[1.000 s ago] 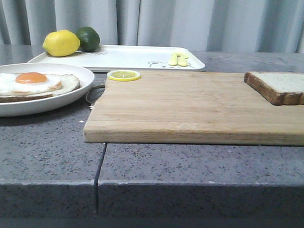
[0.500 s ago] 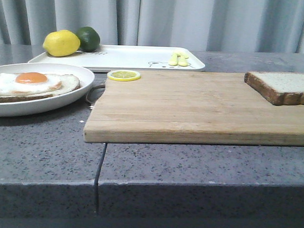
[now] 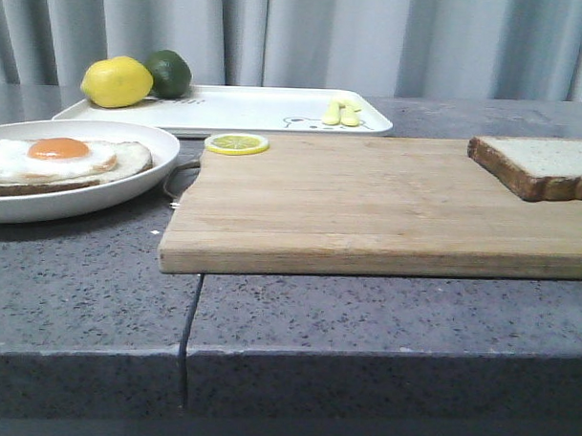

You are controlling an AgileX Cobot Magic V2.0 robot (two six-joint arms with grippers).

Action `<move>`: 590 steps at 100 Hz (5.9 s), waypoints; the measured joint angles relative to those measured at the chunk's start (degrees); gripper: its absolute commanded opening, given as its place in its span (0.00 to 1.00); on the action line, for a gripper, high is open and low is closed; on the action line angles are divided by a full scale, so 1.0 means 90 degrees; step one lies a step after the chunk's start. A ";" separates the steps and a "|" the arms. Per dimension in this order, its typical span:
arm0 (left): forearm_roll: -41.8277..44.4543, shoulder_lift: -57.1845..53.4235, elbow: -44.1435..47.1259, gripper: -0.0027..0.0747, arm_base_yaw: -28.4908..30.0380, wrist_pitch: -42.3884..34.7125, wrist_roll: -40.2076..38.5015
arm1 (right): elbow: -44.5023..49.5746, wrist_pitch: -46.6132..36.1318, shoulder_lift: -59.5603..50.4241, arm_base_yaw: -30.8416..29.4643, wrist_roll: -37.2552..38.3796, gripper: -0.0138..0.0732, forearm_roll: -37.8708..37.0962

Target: Place bread and move sandwich to tray

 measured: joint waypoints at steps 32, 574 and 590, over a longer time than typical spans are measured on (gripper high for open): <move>-0.0305 0.1223 -0.2228 0.01 0.0000 0.1623 0.0000 | -0.2439 0.3030 0.0343 0.0000 0.0015 0.02 0.0047; -0.0718 0.4566 -0.5695 0.72 0.0000 0.5044 0.0497 | -0.4755 0.6333 0.9525 -0.3102 -0.7042 0.70 0.9177; -0.0718 0.4566 -0.5695 0.72 0.0000 0.5044 0.0497 | -0.4755 0.6391 0.9623 -0.3102 -0.7042 0.70 0.9191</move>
